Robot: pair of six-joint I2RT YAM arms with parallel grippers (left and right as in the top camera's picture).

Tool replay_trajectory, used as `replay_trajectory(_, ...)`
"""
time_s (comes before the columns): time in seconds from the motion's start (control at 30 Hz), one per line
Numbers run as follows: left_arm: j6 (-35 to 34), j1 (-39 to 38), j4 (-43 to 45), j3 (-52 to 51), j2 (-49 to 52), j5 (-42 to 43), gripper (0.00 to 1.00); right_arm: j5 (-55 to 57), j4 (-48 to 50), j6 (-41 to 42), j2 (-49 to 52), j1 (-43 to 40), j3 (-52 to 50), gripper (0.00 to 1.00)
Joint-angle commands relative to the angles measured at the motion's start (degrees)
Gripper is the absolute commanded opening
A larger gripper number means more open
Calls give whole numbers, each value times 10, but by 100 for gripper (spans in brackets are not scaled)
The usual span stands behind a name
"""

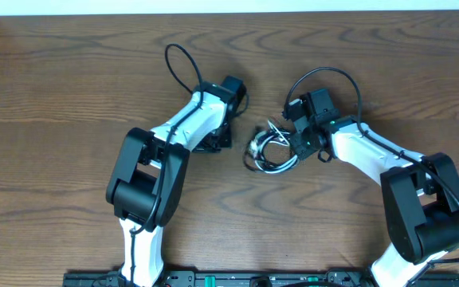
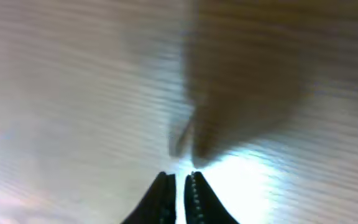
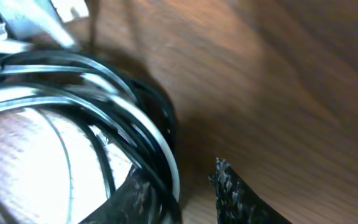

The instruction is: Untangle cables

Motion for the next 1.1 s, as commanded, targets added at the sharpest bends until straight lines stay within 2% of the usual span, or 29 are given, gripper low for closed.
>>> replay_trajectory(0.0,6,11,-20,40,9,-6,16,46,-7,-2,10,-4,-9,31)
replay_trajectory(0.03,9,14,-24,50,8,17,16,46,-7,-2,10,-4,-9,31)
replay_trajectory(0.07,13,17,-24,58,8,45,24,46,-7,-2,10,-3,-9,32)
replay_trajectory(0.13,18,23,-24,75,8,111,30,46,-7,1,10,-3,-9,32)
replay_trajectory(0.27,32,31,-19,95,8,210,34,-3,0,22,7,-4,-3,34)
replay_trajectory(0.37,53,37,-13,96,8,268,35,-47,-4,22,-7,-5,10,40)
replay_trajectory(0.5,52,38,-15,92,8,257,39,-55,-12,22,-48,-6,24,48)
replay_trajectory(0.6,52,38,-16,91,8,229,41,-65,-14,22,-90,-6,25,58)
replay_trajectory(0.83,52,54,-19,91,8,202,43,-105,-29,22,-135,-6,24,63)
replay_trajectory(0.93,52,72,-28,91,8,202,44,-167,-35,21,-125,-5,24,61)
replay_trajectory(1.07,52,99,-45,91,8,202,49,-187,-48,4,-99,5,24,59)
